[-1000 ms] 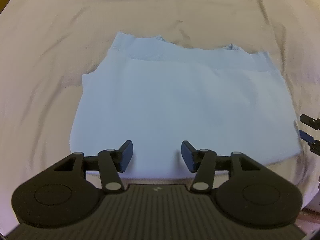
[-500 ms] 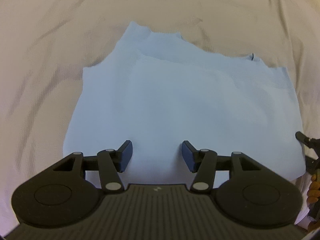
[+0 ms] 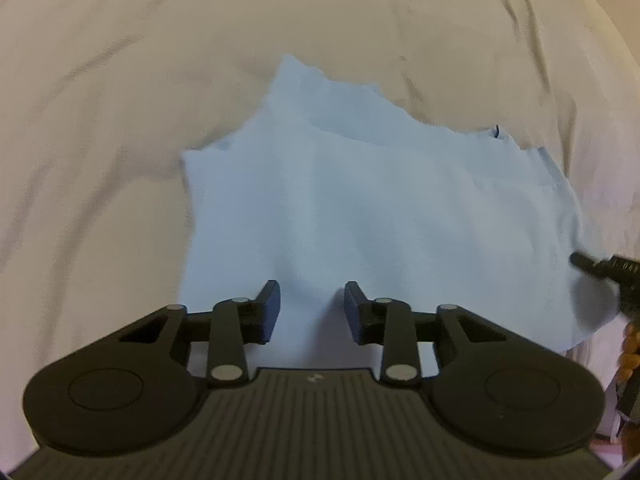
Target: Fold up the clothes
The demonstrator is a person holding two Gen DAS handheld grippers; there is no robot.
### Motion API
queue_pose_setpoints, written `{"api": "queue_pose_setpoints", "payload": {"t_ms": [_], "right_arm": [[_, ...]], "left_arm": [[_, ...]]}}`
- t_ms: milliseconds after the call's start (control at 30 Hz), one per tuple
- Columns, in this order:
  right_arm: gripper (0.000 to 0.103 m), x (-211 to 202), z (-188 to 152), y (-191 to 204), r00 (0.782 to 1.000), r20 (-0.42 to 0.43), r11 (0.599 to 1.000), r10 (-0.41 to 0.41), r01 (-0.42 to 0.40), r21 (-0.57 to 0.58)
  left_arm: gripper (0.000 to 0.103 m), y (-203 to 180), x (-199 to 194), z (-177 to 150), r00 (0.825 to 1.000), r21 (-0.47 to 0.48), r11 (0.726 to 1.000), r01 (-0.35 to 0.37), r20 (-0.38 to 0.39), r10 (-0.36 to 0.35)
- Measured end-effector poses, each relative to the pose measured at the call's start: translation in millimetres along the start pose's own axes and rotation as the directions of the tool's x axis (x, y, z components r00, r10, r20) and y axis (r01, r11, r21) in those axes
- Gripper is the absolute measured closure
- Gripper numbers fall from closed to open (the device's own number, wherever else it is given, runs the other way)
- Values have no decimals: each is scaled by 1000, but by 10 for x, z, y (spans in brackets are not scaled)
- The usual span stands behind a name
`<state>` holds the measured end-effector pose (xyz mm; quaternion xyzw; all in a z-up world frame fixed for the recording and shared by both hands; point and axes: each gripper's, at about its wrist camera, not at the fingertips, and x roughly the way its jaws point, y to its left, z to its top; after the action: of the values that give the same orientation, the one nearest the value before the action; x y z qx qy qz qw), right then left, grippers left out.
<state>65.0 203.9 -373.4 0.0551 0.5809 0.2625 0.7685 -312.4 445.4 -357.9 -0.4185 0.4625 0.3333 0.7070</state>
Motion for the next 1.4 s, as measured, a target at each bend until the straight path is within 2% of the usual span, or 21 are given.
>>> {"api": "queue_pose_setpoints", "payload": {"t_ms": [67,100,200,267,333,400,467,500,600,700,833,933,1033,1100,1167,1200,1233,1267,1333,1400], "right_arm": [[90,-187,-138,542,991,98,977,-95,112,-180],[90,-279,-249,841,980,153,948,-126,164,-273],[90,-414,-738,1653,953,264,819,-149,269,-507],[90,-389,-1116,2064,948,290,739,-131,289,-609],[89,-286,-1537,2424,954,279,663,-106,277,-696],[78,-98,-1912,2649,971,210,588,-113,236,-774],[44,82,-2211,2774,986,112,558,-120,160,-814],[43,110,-2319,2807,990,79,556,-114,129,-821],[37,-63,-2462,2763,997,52,589,-62,79,-805],[37,-363,-2319,2546,999,43,658,10,26,-752],[37,-624,-1928,2171,994,103,774,-29,88,-627],[37,-652,-1684,1935,991,117,853,-69,119,-509],[37,-611,-1483,1624,992,100,926,-73,104,-364],[38,-568,-1381,1423,994,82,960,-69,89,-266],[45,-478,-1357,1263,997,45,979,-67,74,-190],[49,-403,-1353,1215,998,20,984,-60,62,-165],[58,-357,-1365,1170,999,1,987,-48,48,-153],[60,-342,-1383,1129,999,-9,988,-40,38,-150],[65,-323,-1408,1088,1000,-22,988,-22,18,-152],[66,-340,-1406,1218,1000,-23,983,21,-25,-183]], "left_arm": [[75,160,-86,0,999,-3,1000,31,15,-31],[75,237,-123,0,999,-4,999,43,20,-43],[75,475,-225,7,997,-7,998,68,36,-68],[75,654,-280,14,994,-25,995,100,42,-99],[75,789,-335,7,990,-45,989,139,45,-137],[75,868,-370,-8,984,-54,983,176,44,-174],[75,909,-386,0,977,-51,976,213,38,-211],[75,917,-384,0,972,-53,971,233,34,-231],[75,889,-333,-16,955,-71,952,297,19,-297],[71,806,-252,-33,930,-101,925,367,5,-368],[61,586,-73,34,899,-126,892,433,-14,-438],[54,381,164,102,902,-125,898,422,-45,-430],[52,219,357,152,906,-121,904,409,-60,-418],[48,140,421,179,895,-140,890,434,-46,-444],[52,69,474,205,876,-166,866,471,-26,-482],[58,27,486,215,868,-171,856,487,-13,-496],[81,-18,495,226,862,-172,850,499,0,-506],[95,-79,483,238,869,-151,859,490,8,-495],[97,-158,373,260,881,-91,877,473,42,-471],[98,-141,151,287,870,-47,870,490,86,-485]]}}
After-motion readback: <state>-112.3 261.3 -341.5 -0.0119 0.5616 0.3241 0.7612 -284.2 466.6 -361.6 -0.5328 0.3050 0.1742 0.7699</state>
